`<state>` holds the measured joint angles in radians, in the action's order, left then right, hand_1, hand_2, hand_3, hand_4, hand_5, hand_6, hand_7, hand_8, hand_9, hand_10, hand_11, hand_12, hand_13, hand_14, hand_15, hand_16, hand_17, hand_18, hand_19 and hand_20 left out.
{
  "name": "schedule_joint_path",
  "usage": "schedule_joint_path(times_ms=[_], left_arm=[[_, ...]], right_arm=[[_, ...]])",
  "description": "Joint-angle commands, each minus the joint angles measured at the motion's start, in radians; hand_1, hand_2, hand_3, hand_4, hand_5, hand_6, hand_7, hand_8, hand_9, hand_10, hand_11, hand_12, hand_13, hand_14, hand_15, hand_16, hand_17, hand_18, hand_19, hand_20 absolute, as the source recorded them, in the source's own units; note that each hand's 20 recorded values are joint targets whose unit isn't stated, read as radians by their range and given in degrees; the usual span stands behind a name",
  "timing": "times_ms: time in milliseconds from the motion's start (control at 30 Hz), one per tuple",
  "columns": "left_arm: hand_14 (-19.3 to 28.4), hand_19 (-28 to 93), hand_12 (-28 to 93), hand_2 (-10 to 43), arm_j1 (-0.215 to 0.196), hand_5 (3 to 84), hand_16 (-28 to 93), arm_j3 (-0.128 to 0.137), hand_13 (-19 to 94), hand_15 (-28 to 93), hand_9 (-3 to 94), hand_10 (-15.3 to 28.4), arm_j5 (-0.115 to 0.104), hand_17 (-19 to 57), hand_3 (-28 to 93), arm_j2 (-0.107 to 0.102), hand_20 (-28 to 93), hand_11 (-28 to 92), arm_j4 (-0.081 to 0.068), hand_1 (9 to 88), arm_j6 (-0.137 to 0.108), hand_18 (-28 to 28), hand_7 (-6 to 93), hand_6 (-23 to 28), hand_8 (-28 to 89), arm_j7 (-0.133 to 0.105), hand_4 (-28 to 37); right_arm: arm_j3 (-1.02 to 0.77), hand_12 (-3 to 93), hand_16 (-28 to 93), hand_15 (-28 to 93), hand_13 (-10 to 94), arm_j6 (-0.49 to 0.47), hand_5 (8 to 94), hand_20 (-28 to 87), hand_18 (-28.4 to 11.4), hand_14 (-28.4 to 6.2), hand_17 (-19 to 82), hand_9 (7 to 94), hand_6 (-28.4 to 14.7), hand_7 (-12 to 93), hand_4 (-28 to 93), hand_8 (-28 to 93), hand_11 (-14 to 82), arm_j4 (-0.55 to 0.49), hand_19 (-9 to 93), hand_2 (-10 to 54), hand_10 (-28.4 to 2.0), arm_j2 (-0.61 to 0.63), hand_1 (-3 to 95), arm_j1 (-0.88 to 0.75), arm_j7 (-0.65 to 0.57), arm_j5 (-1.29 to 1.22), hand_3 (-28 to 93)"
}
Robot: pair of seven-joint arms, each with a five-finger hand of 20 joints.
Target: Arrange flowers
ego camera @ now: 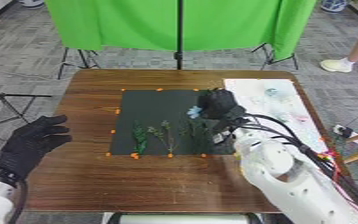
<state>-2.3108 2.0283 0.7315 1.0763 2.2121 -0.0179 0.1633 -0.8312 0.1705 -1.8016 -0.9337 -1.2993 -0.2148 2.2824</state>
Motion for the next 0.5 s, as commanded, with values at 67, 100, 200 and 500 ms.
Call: schedule_joint_path(times_ms=[67,100,200,500], left_arm=[[20.9,66,19,7.7,0.033,44.5,-6,-0.017,36,70,41.3,17.3,-0.004,-2.9,73,-0.034,-1,46,-0.027,29.1,-0.007,24.5,31.3,7.2,-14,0.019,-28.3],[20.9,66,19,7.7,0.04,44.5,-6,-0.02,36,70,41.3,17.3,-0.003,-2.9,73,-0.037,-1,46,-0.031,29.1,-0.008,24.5,31.3,7.2,-14,0.022,-28.3],[20.9,66,19,7.7,0.041,44.5,-6,-0.022,36,70,41.3,17.3,-0.002,-2.9,73,-0.044,-1,46,-0.029,29.1,-0.017,24.5,31.4,7.2,-14,0.022,-28.3],[21.0,66,19,7.7,0.08,44.5,-6,-0.054,36,70,41.4,17.3,-0.006,-2.8,73,-0.08,-1,46,-0.047,29.2,-0.012,24.6,31.3,7.2,-14,0.05,-28.3]], right_arm=[[0.212,46.9,39,51,80,-0.156,73.1,36,-16.6,-2.3,39,85.8,0.5,46,-27,-13,20.3,0.043,85,-9.5,-5.1,-0.256,50.7,0.142,0.076,0.093,88],[0.242,46.9,39,51,80,-0.154,73.1,36,-16.6,-2.3,39,85.8,0.5,46,-27,-13,20.3,0.049,85,-9.5,-5.1,-0.26,50.6,0.153,0.07,0.102,88],[0.304,47.1,39,52,80,-0.167,72.8,36,-16.5,-2.4,38,85.9,0.6,46,-26,-13,20.6,0.072,85,-9.5,-5.2,-0.281,50.3,0.173,0.062,0.147,88],[0.352,47.6,39,53,80,-0.146,72.2,37,-16.6,-2.5,38,85.8,0.8,47,-25,-12,21.2,0.232,85,-9.5,-5.1,-0.394,49.7,0.199,0.006,0.253,88]])
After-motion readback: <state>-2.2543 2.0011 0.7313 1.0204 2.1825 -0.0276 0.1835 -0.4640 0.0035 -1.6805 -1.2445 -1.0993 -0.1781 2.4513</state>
